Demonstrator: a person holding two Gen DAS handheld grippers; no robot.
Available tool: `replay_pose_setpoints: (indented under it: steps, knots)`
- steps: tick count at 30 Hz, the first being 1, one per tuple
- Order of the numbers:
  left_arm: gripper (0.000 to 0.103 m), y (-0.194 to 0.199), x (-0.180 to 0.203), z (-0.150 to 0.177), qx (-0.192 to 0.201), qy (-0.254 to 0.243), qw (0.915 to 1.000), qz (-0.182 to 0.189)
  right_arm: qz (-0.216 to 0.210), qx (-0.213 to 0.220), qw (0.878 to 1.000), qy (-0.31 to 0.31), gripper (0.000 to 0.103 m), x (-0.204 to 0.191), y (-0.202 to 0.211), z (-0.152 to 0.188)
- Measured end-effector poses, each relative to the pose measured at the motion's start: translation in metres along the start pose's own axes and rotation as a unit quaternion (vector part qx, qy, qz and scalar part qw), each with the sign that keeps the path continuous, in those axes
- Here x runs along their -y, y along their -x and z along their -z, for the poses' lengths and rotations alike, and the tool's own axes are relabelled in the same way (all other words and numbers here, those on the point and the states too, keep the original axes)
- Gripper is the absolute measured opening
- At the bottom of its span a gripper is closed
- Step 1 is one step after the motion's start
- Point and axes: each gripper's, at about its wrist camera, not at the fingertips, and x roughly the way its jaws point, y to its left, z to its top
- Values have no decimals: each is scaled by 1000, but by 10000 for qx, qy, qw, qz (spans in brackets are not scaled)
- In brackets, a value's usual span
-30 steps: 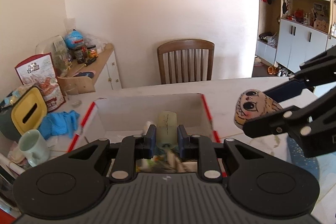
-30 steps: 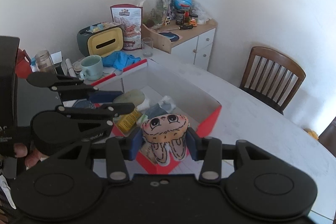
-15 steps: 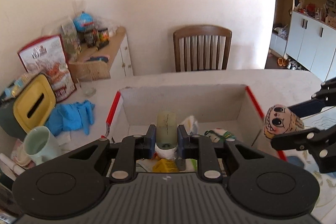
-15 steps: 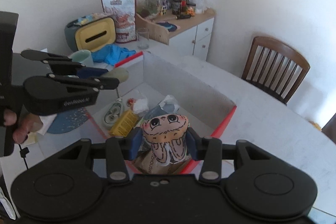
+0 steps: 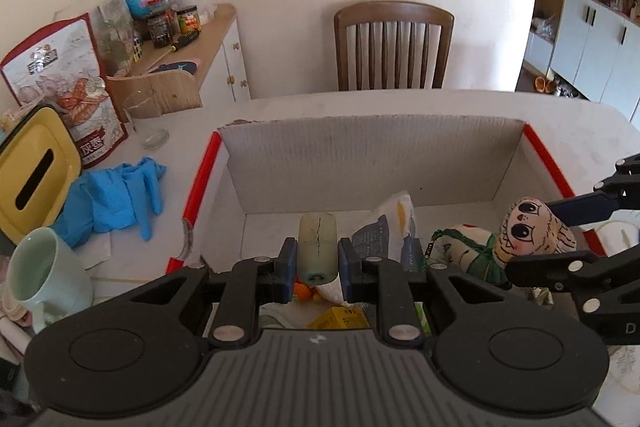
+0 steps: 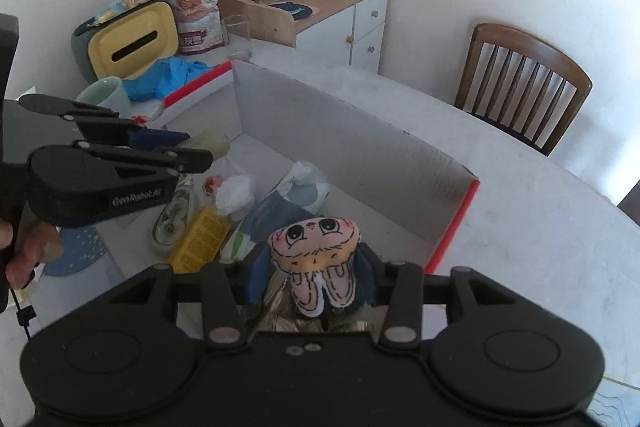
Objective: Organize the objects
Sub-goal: 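Carry the green tube and cartoon plush into the red box and release both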
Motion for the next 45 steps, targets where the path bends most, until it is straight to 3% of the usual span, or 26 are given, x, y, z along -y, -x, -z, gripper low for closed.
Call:
replay_pose_setpoints:
  steps: [11, 30, 35, 42, 45]
  knots:
    - [21, -24, 1, 2, -304, -86, 9992, 233, 92, -152, 9997, 163, 45, -6, -24, -2]
    - [21, -13, 0, 10, -541, 137, 9976, 414, -121, -24, 9999, 106, 54, -4, -4, 0]
    - [30, 2, 3, 10, -430, 168, 9980, 421, -193, 72, 9998, 30, 55, -1, 9, -1]
    - [32, 30, 10, 10, -264, 199, 9983, 470, -275, 315, 9991, -47, 60, 1, 36, 3]
    - [52, 44, 12, 10, -106, 252, 9986, 447, -318, 430, 9985, -76, 62, 2, 49, 5]
